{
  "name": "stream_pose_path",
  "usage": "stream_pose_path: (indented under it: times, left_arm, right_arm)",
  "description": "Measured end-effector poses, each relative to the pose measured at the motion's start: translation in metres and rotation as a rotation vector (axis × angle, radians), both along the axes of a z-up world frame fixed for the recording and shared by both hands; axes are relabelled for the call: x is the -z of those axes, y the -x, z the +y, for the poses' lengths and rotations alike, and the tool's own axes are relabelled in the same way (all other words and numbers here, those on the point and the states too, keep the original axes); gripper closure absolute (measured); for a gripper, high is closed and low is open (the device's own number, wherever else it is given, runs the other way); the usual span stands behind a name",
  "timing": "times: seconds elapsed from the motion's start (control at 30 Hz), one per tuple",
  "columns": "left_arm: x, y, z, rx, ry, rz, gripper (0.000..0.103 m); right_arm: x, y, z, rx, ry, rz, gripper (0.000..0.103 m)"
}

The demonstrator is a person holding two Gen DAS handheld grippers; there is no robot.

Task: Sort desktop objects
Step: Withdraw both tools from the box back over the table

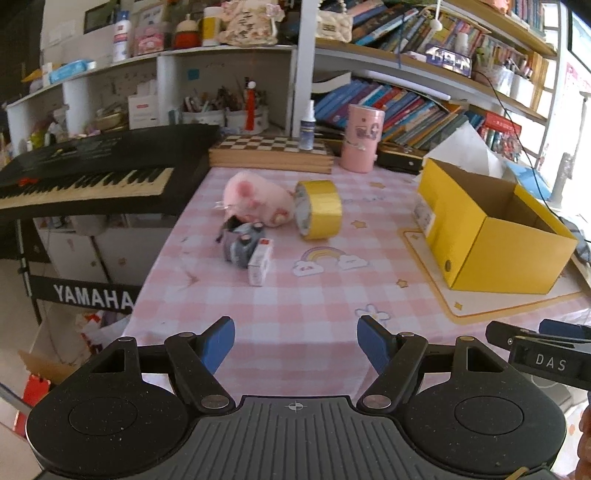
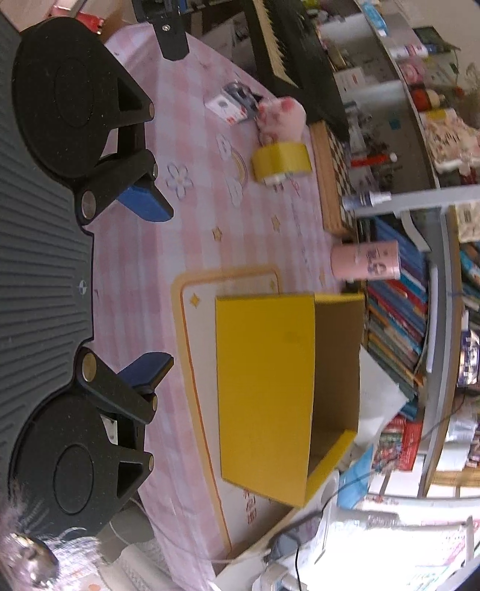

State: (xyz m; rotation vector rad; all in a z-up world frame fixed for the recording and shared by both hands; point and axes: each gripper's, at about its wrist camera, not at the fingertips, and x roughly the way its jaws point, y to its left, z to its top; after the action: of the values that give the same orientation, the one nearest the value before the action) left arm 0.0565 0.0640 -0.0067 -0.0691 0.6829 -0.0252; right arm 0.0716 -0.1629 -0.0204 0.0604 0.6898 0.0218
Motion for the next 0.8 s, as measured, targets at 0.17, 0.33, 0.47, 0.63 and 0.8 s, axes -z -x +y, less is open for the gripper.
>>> stream_pose_path:
  times: [0.17,0.33,0.47,0.63,0.8]
  left_arm:
    - [-0.001,0.003,0.013,-0.027,0.002,-0.004,0.028]
    - [-0.002,0.008,0.022,-0.044,0.0,-0.009,0.028]
    - [-0.002,0.012,0.032,-0.062,0.003,-0.01,0.028]
    - [-0.002,0.014,0.04,-0.069,0.011,-0.014,0.028]
    - [-0.002,0.013,0.043,-0.065,0.019,-0.014,0.028]
  right_arm:
    - [-0.001,0.001,0.017,-0.048,-0.004,-0.004,0.027]
    - [-0.003,0.003,0.034,-0.1,-0.003,-0.013,0.027]
    - [-0.004,0.003,0.047,-0.135,0.0,-0.018,0.027]
    - [-0.005,0.002,0.059,-0.164,0.011,-0.021,0.027]
    - [-0.008,0.0,0.067,-0.181,0.026,-0.026,0.027]
